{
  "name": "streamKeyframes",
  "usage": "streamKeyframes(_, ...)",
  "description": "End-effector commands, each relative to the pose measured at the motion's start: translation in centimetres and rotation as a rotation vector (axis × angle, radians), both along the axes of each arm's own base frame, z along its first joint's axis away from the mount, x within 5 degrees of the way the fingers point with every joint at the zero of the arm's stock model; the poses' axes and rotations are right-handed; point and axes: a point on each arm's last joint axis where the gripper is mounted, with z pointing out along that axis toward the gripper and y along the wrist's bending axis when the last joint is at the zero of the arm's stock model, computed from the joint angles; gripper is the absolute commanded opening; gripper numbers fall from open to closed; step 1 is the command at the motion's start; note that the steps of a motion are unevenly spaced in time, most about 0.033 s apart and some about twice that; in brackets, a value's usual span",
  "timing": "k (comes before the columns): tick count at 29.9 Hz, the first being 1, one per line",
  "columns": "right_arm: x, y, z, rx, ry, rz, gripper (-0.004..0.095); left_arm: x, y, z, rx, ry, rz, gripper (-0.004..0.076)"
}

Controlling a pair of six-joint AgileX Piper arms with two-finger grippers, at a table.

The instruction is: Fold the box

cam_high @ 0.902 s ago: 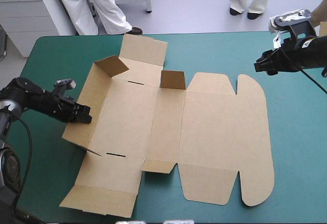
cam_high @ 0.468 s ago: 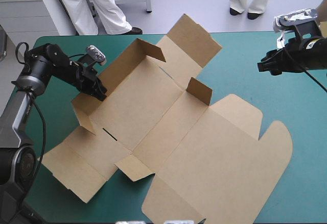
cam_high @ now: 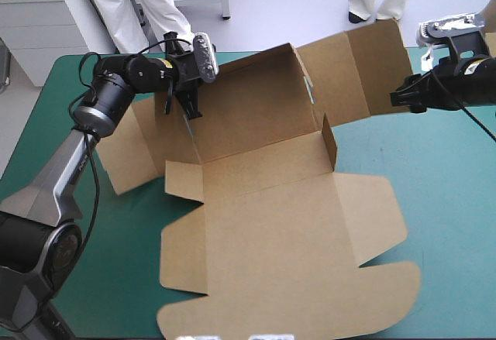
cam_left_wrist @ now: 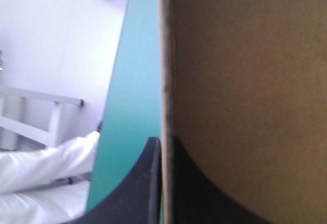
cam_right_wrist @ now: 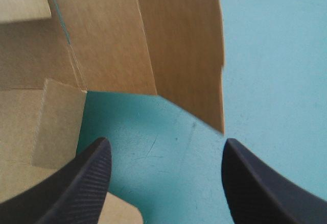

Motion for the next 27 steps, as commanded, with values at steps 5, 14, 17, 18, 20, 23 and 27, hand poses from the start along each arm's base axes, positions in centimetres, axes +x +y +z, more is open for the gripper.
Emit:
streamKeyframes(5,-2.0,-0.1,1.9,0.020,-0.069,-0.022,0.0572,-1.9,-2.7,4.4,-0.029,-0.245,-0.068,-0.0024)
streamKeyframes(14,-4.5,-0.6,3.5,0.006,-0.128,-0.091,0.0572,-4.8,-5.8,4.6,0.088,-0.219,0.058,-0.0033)
streamKeyframes(17,-5.2,-0.7,3.8,0.020,-0.141,-0.117,0.0572,-6.3,-6.8,4.7,0.109,-0.246,0.083,-0.0033)
streamKeyframes(18,-5.3,-0.6,3.9,0.029,-0.142,-0.118,0.0572,-6.6,-7.1,4.7,0.083,-0.248,0.102,-0.0033)
streamKeyframes(20,-5.5,-0.5,4.0,0.042,-0.146,-0.116,0.0572,-7.3,-7.2,4.5,0.073,-0.261,0.117,-0.0033)
streamKeyframes(23,-5.8,-0.4,4.2,0.055,-0.154,-0.113,0.0572,-8.2,-7.3,3.4,0.090,-0.243,0.111,-0.0033)
streamKeyframes(27,-6.3,-0.3,4.1,0.063,-0.150,-0.108,0.0572,-9.5,-7.2,2.2,0.090,-0.229,0.082,-0.0033)
